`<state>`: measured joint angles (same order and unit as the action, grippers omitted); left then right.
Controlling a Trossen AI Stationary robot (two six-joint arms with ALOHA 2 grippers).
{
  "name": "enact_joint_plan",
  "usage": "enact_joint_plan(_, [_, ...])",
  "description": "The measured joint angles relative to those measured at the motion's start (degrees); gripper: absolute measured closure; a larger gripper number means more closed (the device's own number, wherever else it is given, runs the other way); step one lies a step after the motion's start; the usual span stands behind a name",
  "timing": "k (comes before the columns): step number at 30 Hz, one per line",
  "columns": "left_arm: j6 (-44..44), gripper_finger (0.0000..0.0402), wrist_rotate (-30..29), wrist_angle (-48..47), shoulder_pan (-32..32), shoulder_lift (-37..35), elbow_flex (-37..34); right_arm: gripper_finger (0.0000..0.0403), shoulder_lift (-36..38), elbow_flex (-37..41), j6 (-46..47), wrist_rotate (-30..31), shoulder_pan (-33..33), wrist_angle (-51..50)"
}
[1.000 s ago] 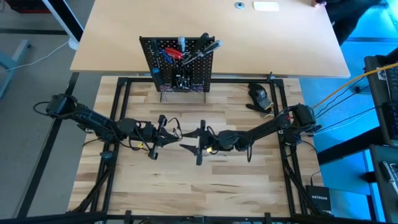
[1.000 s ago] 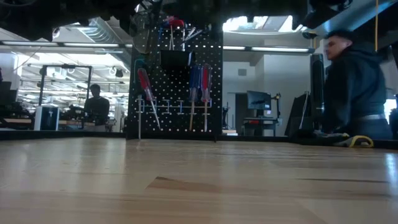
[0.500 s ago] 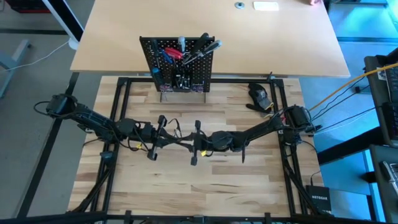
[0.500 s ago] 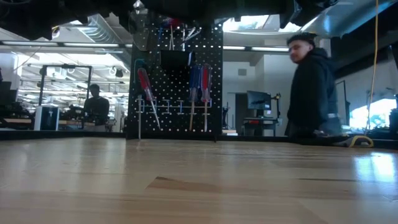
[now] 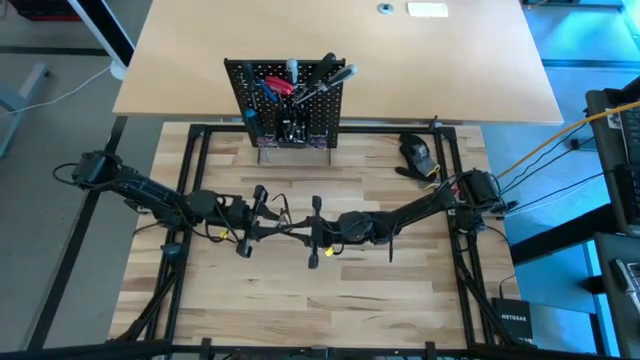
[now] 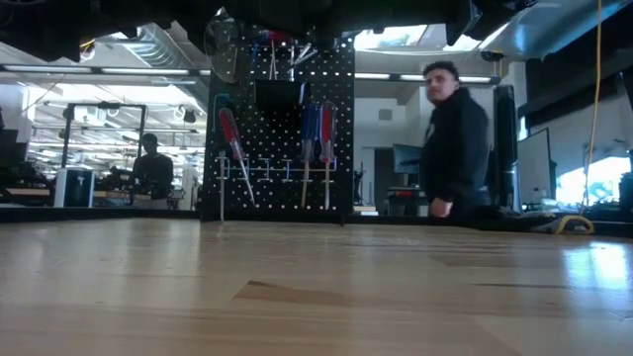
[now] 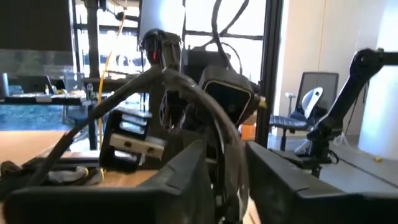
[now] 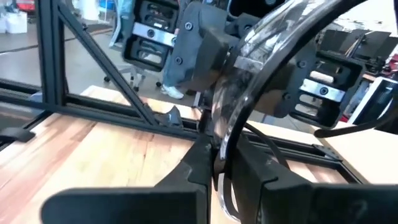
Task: Hang tools onto peg board
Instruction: Hang the black protective eyewear on the peg board
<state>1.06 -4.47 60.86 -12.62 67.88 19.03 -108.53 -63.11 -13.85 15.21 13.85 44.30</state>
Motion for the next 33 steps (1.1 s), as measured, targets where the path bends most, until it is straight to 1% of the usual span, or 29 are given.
enact_joint_plan(3, [-0.2, 0.0268, -0.1, -5.8, -0.3, -3.1, 0.0, 0.0366, 1.0, 0.0, -0.1, -0.3, 0.1, -1.7])
enact_joint_plan(6, [-3.5, 0.025, -0.2, -13.7, -0.5, -7.3, 0.0, 0.0365, 2.8, 0.0, -0.2, -0.1, 0.4, -5.2])
enact_joint_plan(10, [-6.6, 0.0244, -0.4, -23.5, -0.4, -14.0, 0.0, 0.0365, 4.9, 0.1, -1.2, 1.8, 0.5, -10.2])
enact_joint_plan(13, [-6.4, 0.0246, -0.4, -34.4, -0.4, -19.1, 0.0, 0.0365, 6.0, 0.1, -1.0, 1.6, 0.5, -10.4])
enact_joint_plan(16, [-3.2, 0.025, -1.7, -44.4, -0.4, -23.7, 0.0, 0.0365, 6.7, 0.1, 0.0, -1.4, 0.9, -10.2])
enact_joint_plan(18, [-1.5, 0.025, -2.5, -50.1, -0.4, -25.7, 0.0, 0.0365, 6.8, 0.1, 0.2, -5.3, 0.9, -10.8])
enact_joint_plan(21, [-0.5, 0.0251, -3.4, -54.4, -0.4, -27.1, 0.0, 0.0365, 6.8, 0.1, -0.1, -9.5, -0.2, -12.1])
enact_joint_plan(24, [1.8, 0.0251, -4.9, -57.0, -0.4, -27.1, 0.0, 0.0365, 6.8, 0.1, -0.5, -14.2, -3.3, -14.3])
enact_joint_plan(26, [3.8, 0.0251, -5.5, -59.0, -0.4, -27.0, 0.0, 0.0365, 6.8, 0.9, -2.2, -17.1, -5.5, -14.7])
enact_joint_plan(28, [5.2, 0.0251, -7.0, -60.4, -0.4, -26.7, 0.0, 0.0365, 6.8, 1.6, -4.0, -21.4, -7.7, -15.1])
enact_joint_plan(29, [6.1, 0.0251, -7.6, -61.1, -0.4, -26.5, 0.0, 0.0365, 6.8, 1.9, -4.6, -22.3, -8.8, -16.0])
enact_joint_plan(31, [7.8, 0.0251, -9.5, -63.3, -0.4, -26.2, 0.0, 0.0364, 6.7, 2.4, -5.4, -20.1, -10.7, -18.1])
enact_joint_plan(33, [10.1, 0.0251, -12.4, -63.7, -0.4, -25.6, -0.2, 0.0364, 6.5, 3.4, -6.9, -15.5, -12.6, -19.6])
